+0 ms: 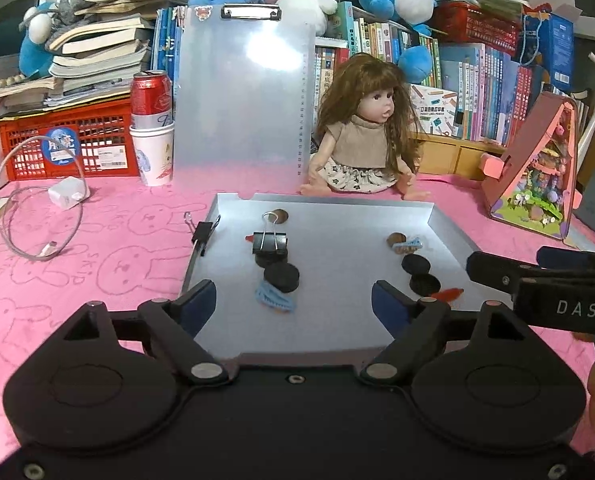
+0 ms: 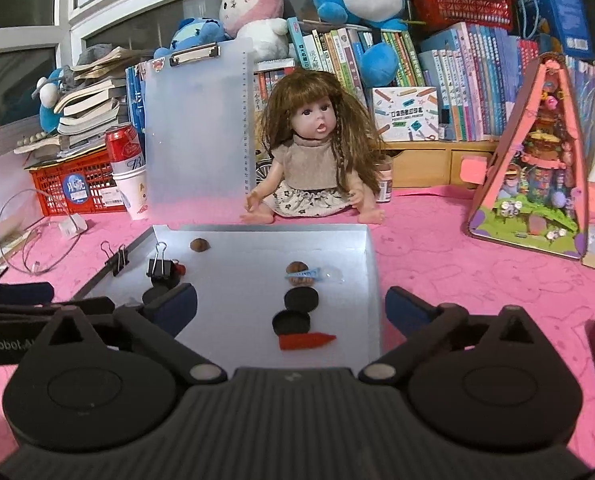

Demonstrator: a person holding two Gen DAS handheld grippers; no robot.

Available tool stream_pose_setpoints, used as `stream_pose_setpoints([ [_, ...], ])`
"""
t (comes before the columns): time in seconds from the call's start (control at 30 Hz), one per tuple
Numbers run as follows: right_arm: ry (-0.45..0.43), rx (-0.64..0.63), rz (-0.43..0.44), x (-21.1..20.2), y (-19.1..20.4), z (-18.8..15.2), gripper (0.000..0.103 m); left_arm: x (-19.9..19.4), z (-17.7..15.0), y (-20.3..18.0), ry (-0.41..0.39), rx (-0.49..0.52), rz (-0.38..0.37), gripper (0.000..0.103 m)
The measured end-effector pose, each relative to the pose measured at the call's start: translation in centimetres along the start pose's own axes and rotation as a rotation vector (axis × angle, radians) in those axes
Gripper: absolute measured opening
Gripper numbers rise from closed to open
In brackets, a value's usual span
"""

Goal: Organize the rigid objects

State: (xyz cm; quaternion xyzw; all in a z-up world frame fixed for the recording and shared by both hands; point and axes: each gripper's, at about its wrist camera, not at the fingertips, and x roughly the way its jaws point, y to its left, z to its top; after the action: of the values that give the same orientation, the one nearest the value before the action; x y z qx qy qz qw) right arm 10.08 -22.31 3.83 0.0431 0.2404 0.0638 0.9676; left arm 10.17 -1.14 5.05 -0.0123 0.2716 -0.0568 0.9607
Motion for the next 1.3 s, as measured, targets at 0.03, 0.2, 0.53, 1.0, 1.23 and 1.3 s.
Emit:
stream_pose_setpoints([
  [0.03, -0.002, 0.002, -0.004, -0.4, 0.0, -0.3, 0.103, -0.3, -0.3, 0.0, -0.004, 0.001, 0.005, 0.084],
  [0.2, -0.007, 0.019, -0.029, -1.9, -0.3, -2.0, 0.103, -1.8, -2.0, 0.0, -0.006, 0.008, 0.014, 0.085],
  [0.53, 0.044, -0.016, -0.068, -2.0, 0.2, -5.4, 0.103, -1.3, -5.3, -0.1, 0.055, 0.022, 0.064, 0.087],
  [1.0, 0.097, -0.141, -0.070, -0.6, 2.6, -7.0, 0.103, 1.0, -7.4, 0.7, 0.061, 0.007, 0.139, 0.098],
  [1.23, 0.142, -0.116, -0.043, -0.3, 2.7, -7.1, 0.103, 1.2, -7.2, 1.1, 0.077, 0.005, 0.120, 0.101],
  [1.3, 0.154, -0.100, -0.039, -0.2, 2.6, -7.1, 0.103, 1.2, -7.2, 1.1, 0.079, 0.007, 0.120, 0.101],
])
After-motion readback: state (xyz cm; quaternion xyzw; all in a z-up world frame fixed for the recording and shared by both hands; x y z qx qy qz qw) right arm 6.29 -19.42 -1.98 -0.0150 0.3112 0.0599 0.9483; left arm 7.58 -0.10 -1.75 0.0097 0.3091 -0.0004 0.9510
